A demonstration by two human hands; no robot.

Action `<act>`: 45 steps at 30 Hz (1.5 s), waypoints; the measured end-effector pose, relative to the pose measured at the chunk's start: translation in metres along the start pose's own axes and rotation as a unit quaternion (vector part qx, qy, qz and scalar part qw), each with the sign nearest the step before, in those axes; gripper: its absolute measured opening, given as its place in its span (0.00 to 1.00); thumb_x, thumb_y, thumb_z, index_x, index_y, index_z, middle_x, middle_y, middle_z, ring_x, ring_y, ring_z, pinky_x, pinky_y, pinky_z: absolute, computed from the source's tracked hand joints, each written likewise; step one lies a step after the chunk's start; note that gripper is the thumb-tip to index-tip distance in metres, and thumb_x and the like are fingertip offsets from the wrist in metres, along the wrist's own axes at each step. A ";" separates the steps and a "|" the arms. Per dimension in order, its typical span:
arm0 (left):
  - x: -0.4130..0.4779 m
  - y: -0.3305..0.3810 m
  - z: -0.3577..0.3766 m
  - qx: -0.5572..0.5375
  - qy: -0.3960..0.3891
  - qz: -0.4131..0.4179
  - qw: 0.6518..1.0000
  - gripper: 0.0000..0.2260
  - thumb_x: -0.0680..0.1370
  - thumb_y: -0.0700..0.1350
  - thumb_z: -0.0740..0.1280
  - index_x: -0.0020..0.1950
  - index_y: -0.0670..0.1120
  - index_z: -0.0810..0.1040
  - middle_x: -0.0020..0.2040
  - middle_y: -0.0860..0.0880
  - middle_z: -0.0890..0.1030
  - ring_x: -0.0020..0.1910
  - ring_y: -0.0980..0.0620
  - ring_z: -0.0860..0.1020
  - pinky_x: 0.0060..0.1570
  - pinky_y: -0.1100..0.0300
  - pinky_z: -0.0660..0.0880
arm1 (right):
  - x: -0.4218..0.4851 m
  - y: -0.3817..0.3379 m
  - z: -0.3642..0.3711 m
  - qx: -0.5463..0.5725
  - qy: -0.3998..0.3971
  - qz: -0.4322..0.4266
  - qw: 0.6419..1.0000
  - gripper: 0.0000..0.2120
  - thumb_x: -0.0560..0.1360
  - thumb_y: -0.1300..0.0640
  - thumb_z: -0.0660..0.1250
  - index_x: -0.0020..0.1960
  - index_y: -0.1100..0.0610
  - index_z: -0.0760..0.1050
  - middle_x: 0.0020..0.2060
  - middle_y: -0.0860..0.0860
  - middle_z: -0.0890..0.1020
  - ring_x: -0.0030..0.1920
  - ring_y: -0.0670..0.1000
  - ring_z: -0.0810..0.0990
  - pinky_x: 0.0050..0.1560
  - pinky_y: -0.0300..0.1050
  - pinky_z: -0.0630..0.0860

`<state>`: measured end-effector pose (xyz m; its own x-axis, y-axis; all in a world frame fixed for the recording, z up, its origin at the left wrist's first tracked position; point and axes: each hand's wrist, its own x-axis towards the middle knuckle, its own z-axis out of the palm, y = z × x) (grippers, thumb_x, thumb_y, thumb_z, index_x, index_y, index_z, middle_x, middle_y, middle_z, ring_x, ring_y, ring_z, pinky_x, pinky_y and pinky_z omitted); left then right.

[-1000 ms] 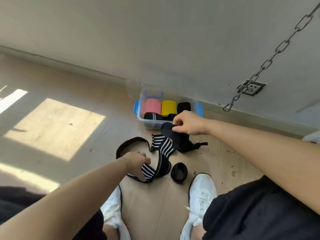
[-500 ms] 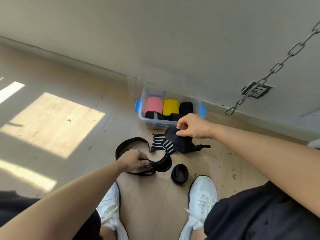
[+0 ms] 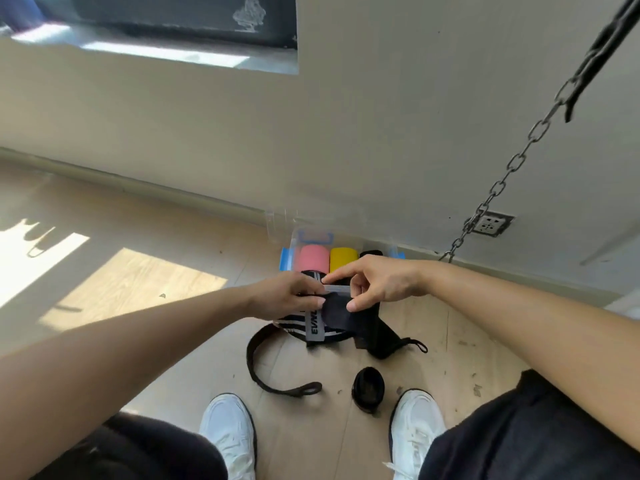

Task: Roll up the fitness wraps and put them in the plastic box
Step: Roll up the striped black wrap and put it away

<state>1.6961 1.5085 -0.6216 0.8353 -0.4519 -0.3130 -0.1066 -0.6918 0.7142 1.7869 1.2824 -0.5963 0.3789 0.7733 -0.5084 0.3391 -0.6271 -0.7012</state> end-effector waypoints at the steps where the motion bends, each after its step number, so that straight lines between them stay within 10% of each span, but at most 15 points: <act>1: -0.006 0.010 -0.009 -0.017 0.007 0.004 1.000 0.09 0.84 0.45 0.64 0.46 0.46 0.79 0.35 0.56 0.73 0.35 0.60 0.71 0.37 0.66 0.67 | -0.005 -0.006 -0.004 0.004 -0.007 0.000 1.000 0.26 0.76 0.57 0.74 0.72 0.46 0.73 0.38 0.50 0.78 0.39 0.45 0.76 0.43 0.40 0.72; 6: -0.032 0.041 -0.041 -0.099 0.014 -0.009 0.995 0.10 0.84 0.47 0.66 0.51 0.40 0.81 0.39 0.48 0.78 0.38 0.57 0.74 0.39 0.63 0.71 | -0.024 -0.034 -0.026 0.027 0.002 -0.029 0.999 0.02 0.78 0.58 0.70 0.49 0.55 0.82 0.36 0.49 0.77 0.38 0.49 0.73 0.42 0.51 0.68; 12: -0.050 0.046 -0.061 -0.159 0.000 -0.043 0.986 0.10 0.82 0.44 0.70 0.58 0.38 0.82 0.54 0.38 0.86 0.50 0.46 0.84 0.58 0.45 0.80 | -0.037 -0.041 -0.041 0.036 0.065 -0.032 0.997 0.05 0.80 0.59 0.69 0.49 0.60 0.81 0.41 0.58 0.81 0.42 0.51 0.77 0.47 0.53 0.74; 25: -0.047 0.061 -0.091 -0.346 0.192 -0.052 0.917 0.07 0.81 0.38 0.67 0.56 0.39 0.83 0.49 0.42 0.87 0.44 0.49 0.85 0.40 0.63 0.79 | -0.034 -0.046 -0.050 0.146 0.365 -0.073 0.916 0.04 0.77 0.59 0.73 0.44 0.58 0.82 0.36 0.54 0.84 0.38 0.49 0.80 0.44 0.47 0.77; 35: -0.054 0.052 -0.107 -0.368 0.195 -0.032 0.909 0.11 0.73 0.41 0.76 0.42 0.42 0.74 0.40 0.41 0.82 0.39 0.45 0.81 0.36 0.62 0.78 | -0.042 -0.066 -0.054 0.346 0.250 -0.042 0.903 0.06 0.81 0.61 0.65 0.47 0.58 0.80 0.36 0.50 0.83 0.36 0.47 0.81 0.36 0.37 0.76; 40: -0.054 0.050 -0.105 -0.379 0.213 0.024 0.900 0.12 0.72 0.44 0.75 0.41 0.44 0.72 0.44 0.38 0.80 0.43 0.43 0.80 0.41 0.53 0.78 | -0.043 -0.072 -0.044 0.496 0.088 -0.043 0.863 0.17 0.82 0.58 0.63 0.67 0.65 0.75 0.57 0.59 0.82 0.55 0.57 0.80 0.49 0.45 0.81; 45: -0.048 0.055 -0.092 -0.316 0.122 0.038 0.940 0.10 0.74 0.39 0.72 0.44 0.35 0.73 0.46 0.38 0.81 0.46 0.44 0.81 0.47 0.53 0.79 | -0.033 -0.075 -0.037 0.509 0.185 -0.068 0.838 0.09 0.82 0.59 0.63 0.58 0.61 0.79 0.47 0.56 0.84 0.43 0.50 0.84 0.39 0.39 0.80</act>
<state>1.6996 1.5442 -0.5096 0.9455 -0.2903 -0.1478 0.1056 -0.1559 0.9821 1.7810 1.3006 -0.5080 0.7016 0.6311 -0.3308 -0.4376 0.0152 -0.8990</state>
